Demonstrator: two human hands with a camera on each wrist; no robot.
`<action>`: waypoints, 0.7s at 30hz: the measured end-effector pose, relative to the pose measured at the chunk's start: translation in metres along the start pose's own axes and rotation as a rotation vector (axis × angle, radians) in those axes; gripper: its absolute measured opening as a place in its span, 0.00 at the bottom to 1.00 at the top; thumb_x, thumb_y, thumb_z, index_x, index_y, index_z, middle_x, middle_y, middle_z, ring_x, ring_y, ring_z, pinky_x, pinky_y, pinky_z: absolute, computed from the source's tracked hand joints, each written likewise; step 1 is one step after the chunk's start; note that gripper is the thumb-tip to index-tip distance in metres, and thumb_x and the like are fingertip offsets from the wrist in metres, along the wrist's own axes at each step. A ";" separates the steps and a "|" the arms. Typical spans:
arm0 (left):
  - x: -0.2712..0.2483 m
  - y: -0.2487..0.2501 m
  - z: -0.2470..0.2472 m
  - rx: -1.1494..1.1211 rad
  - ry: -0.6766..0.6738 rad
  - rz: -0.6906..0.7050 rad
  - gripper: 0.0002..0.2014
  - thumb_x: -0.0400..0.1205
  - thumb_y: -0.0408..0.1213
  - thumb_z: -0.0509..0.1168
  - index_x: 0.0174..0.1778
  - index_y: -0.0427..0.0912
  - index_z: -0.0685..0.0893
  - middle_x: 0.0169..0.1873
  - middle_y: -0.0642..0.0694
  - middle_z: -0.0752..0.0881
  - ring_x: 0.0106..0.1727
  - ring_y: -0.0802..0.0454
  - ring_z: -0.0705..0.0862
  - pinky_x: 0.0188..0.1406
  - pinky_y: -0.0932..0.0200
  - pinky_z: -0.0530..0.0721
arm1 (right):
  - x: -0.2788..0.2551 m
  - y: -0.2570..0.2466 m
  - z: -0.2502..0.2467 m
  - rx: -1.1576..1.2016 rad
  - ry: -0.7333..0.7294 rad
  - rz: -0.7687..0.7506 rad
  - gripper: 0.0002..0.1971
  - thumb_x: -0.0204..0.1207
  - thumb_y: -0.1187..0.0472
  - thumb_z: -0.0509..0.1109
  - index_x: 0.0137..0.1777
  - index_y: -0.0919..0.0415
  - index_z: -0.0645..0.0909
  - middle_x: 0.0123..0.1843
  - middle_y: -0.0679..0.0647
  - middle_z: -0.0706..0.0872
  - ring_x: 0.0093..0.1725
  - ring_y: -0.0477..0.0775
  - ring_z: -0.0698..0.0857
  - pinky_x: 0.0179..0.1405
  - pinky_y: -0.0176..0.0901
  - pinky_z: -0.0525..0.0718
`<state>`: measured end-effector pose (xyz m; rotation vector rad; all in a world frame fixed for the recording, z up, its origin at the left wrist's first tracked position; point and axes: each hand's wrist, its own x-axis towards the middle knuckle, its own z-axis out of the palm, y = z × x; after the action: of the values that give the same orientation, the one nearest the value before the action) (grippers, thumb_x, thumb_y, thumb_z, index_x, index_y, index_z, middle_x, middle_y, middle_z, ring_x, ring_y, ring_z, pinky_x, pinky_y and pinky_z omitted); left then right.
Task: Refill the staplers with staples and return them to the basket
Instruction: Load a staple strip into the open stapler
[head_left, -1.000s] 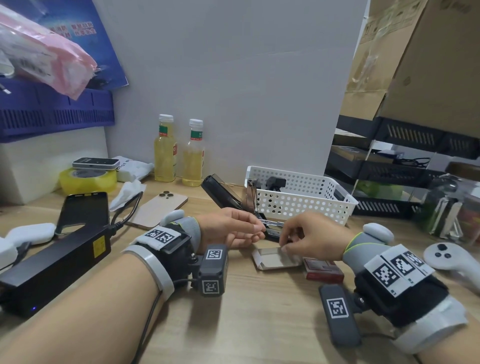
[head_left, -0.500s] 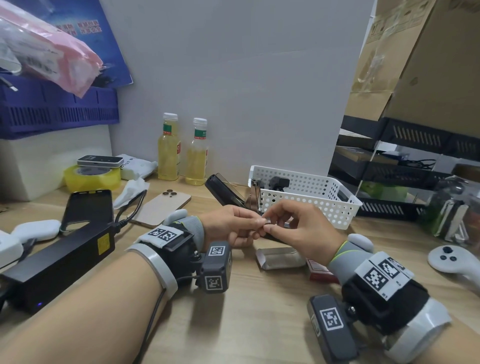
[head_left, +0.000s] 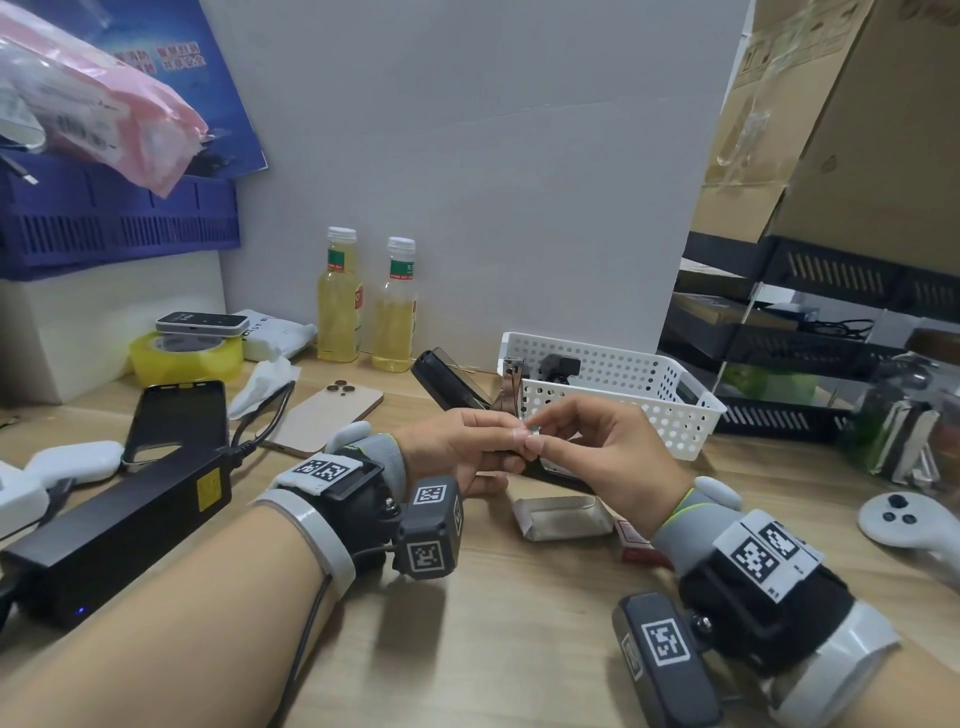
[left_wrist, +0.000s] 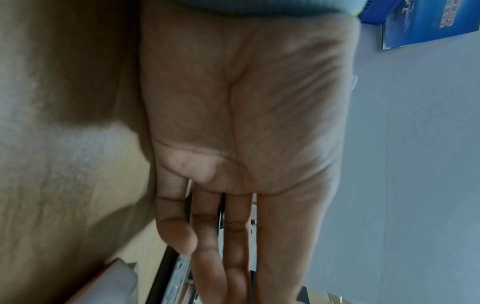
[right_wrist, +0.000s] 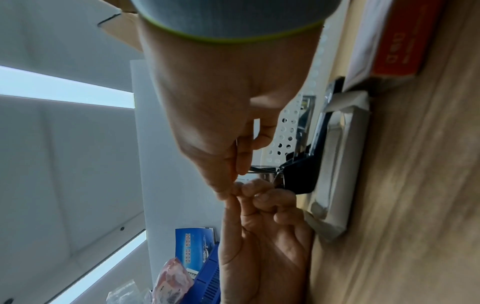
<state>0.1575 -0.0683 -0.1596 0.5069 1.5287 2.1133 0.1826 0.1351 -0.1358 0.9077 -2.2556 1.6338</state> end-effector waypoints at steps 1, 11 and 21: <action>0.000 0.000 0.000 -0.002 -0.006 -0.004 0.05 0.81 0.32 0.69 0.42 0.41 0.90 0.40 0.43 0.87 0.40 0.53 0.83 0.36 0.61 0.83 | 0.000 0.000 0.002 0.024 0.010 0.006 0.06 0.70 0.63 0.83 0.46 0.60 0.91 0.40 0.58 0.91 0.41 0.53 0.88 0.47 0.57 0.87; 0.004 0.002 -0.001 -0.022 0.070 -0.073 0.07 0.81 0.31 0.68 0.41 0.37 0.91 0.35 0.42 0.88 0.34 0.53 0.86 0.35 0.65 0.86 | 0.004 0.004 -0.004 -0.089 0.120 0.041 0.04 0.73 0.66 0.80 0.46 0.60 0.91 0.42 0.56 0.93 0.41 0.46 0.89 0.47 0.47 0.87; -0.010 0.020 -0.025 -0.056 0.177 -0.292 0.11 0.79 0.38 0.68 0.42 0.33 0.89 0.33 0.41 0.87 0.30 0.55 0.86 0.29 0.64 0.87 | 0.022 0.026 -0.016 -0.495 0.112 0.161 0.02 0.76 0.57 0.77 0.45 0.53 0.89 0.41 0.45 0.92 0.44 0.42 0.88 0.41 0.24 0.78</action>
<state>0.1486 -0.0990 -0.1487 0.0713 1.5273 2.0067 0.1466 0.1470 -0.1395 0.5095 -2.5288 1.0574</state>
